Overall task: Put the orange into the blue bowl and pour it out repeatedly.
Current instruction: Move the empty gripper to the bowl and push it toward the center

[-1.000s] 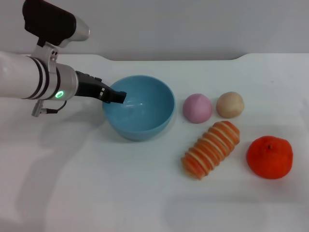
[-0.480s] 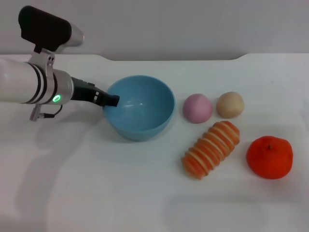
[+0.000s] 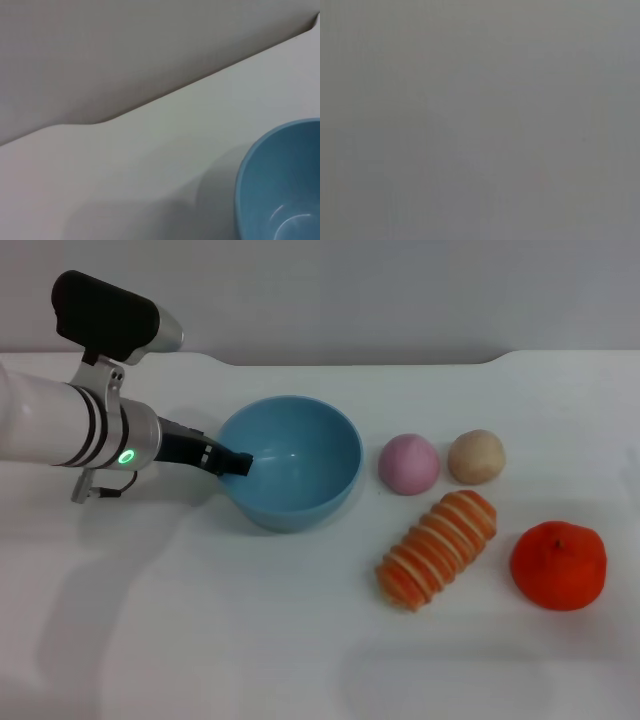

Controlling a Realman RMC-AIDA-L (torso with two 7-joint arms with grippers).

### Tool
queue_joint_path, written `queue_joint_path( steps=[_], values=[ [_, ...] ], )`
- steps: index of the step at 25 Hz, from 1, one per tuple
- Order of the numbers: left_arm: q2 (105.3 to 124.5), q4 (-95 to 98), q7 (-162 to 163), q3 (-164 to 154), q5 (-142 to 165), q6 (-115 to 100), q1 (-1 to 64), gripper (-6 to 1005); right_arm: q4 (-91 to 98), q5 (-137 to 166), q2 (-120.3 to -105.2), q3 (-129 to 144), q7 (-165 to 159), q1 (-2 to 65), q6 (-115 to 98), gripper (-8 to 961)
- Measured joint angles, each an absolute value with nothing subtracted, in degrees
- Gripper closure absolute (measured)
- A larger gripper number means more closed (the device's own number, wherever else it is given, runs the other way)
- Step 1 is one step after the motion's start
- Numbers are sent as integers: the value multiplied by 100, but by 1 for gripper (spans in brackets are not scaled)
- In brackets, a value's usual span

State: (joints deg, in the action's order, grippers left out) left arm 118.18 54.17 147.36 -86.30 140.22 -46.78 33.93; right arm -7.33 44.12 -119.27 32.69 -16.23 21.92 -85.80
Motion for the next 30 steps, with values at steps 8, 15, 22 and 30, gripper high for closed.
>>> queue_joint_path(
  steps=[8,15,22,30],
  values=[
    [11816,5439,14632,-8678,13821,-4642,3383,347,-720,4412,-11927,3269,-1626,2194,-8497,295],
    [11810,5453,14548,-8782,13810,-4641,3391,583,-712,4412,-11927,3269,-1634,2197,-8490,303],
    [11819,5568,14488,-8867,13790,-4660,3368,856,-712,4412,-11919,3266,-1636,2197,-8489,312],
    [11785,5974,14484,-8850,13845,-4981,3404,999,-692,4454,-11885,3281,-2265,2188,-8486,321]
  ],
)
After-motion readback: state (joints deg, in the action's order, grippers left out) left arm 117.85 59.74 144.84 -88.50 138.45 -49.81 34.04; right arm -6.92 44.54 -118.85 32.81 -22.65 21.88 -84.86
